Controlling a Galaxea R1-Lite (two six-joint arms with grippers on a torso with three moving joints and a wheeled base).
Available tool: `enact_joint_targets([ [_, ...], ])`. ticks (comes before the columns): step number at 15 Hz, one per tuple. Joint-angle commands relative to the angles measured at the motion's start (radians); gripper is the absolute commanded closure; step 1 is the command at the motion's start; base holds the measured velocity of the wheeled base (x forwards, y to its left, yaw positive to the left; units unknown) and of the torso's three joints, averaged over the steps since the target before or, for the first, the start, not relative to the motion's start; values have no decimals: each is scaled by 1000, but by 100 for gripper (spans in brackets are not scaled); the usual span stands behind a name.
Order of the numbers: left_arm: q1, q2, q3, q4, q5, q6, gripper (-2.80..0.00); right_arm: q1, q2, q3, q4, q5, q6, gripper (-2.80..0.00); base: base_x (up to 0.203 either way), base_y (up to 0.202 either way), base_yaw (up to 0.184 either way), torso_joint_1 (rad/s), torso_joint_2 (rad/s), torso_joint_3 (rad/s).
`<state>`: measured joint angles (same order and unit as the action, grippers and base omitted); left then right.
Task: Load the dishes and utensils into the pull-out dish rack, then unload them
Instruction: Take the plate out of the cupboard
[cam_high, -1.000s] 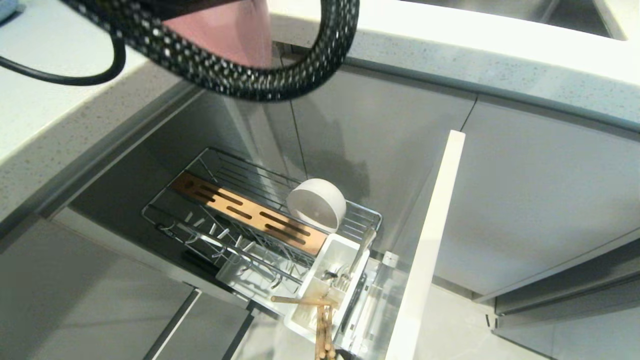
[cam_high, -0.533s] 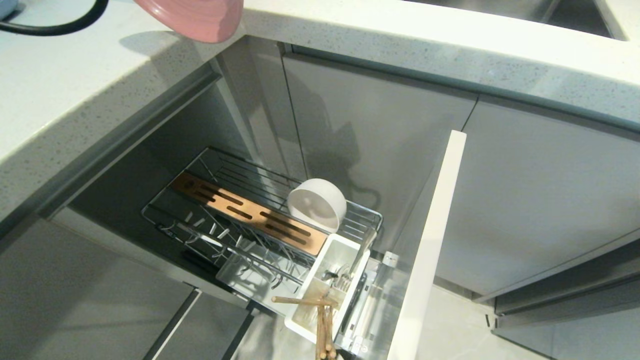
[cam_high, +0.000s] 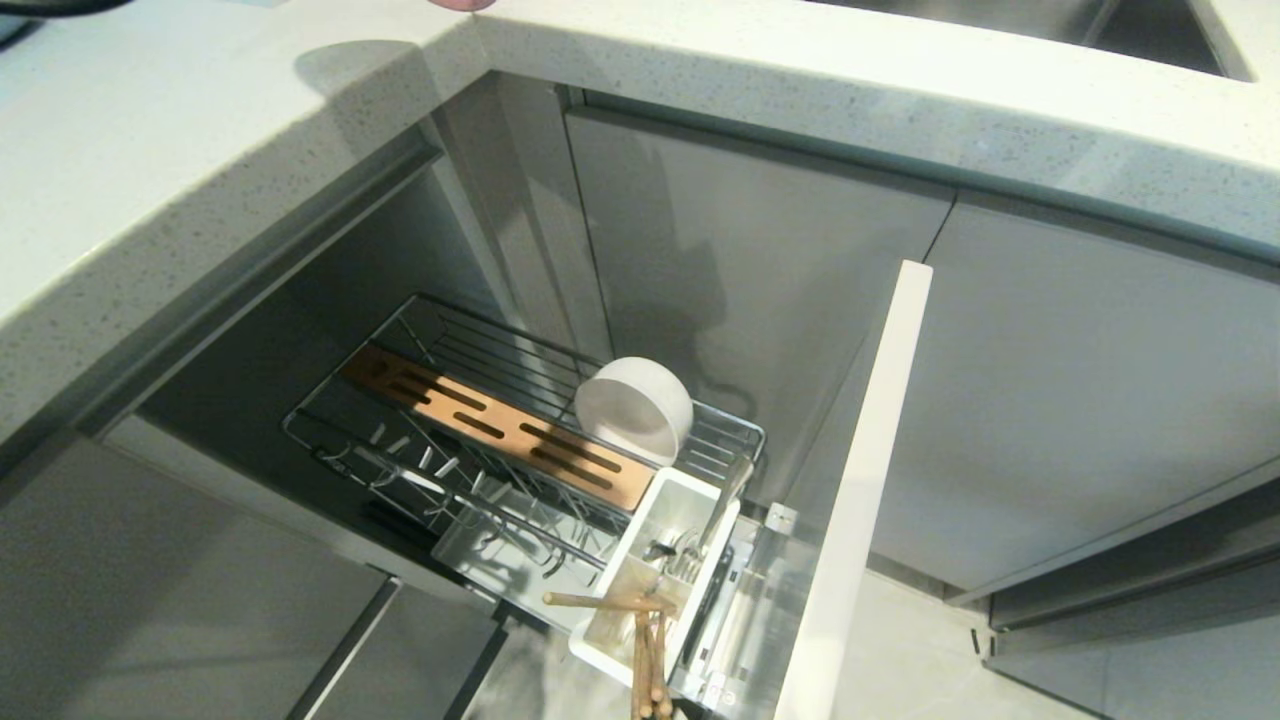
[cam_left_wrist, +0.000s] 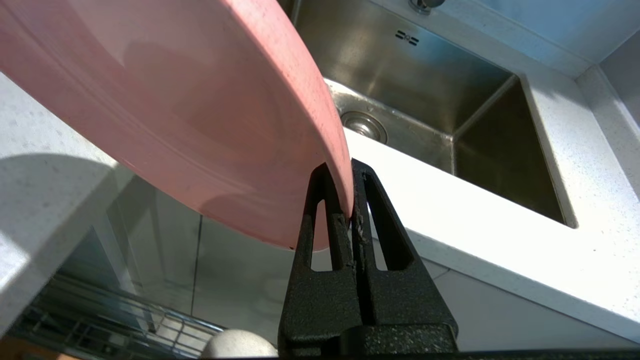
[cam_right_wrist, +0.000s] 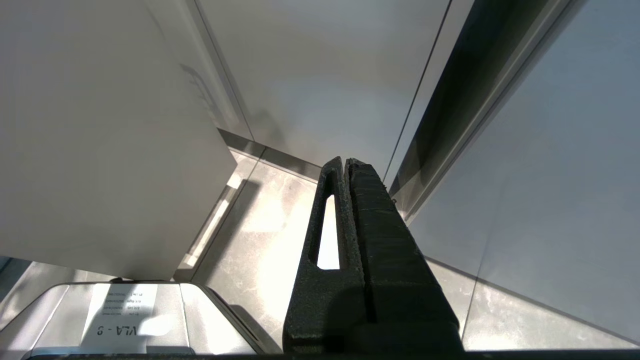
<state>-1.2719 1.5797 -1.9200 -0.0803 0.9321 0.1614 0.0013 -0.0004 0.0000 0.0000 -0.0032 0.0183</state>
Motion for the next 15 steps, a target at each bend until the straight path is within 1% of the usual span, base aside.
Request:
enact_joint_targets([
  [1,2,-12,-1,-7,-7,23,0,0,0,2,0,0,0,0,0,0,0,0,0,0],
  [4,4,-31,1,-6,-3,30,0,0,0,2,0,0,0,0,0,0,0,0,0,0],
  [5,6,-33,2,-8,17,31,0,0,0,2,0,0,0,0,0,0,0,0,0,0],
  [7,9,-50,8,12,25,44,0,0,0,2,0,0,0,0,0,0,0,0,0,0],
  [8,9,-50,10,8,42,44,0,0,0,2,0,0,0,0,0,0,0,0,0,0],
  [10,-1,-58,43,8,74,45,0,0,0,2,0,0,0,0,0,0,0,0,0,0],
  [13,-12,-73,73,5,87,43,0,0,0,2,0,0,0,0,0,0,0,0,0,0],
  [14,-5,-76,65,4,87,44,0,0,0,2,0,0,0,0,0,0,0,0,0,0],
  [15,29,-75,55,4,85,44,0,0,0,2,0,0,0,0,0,0,0,0,0,0],
])
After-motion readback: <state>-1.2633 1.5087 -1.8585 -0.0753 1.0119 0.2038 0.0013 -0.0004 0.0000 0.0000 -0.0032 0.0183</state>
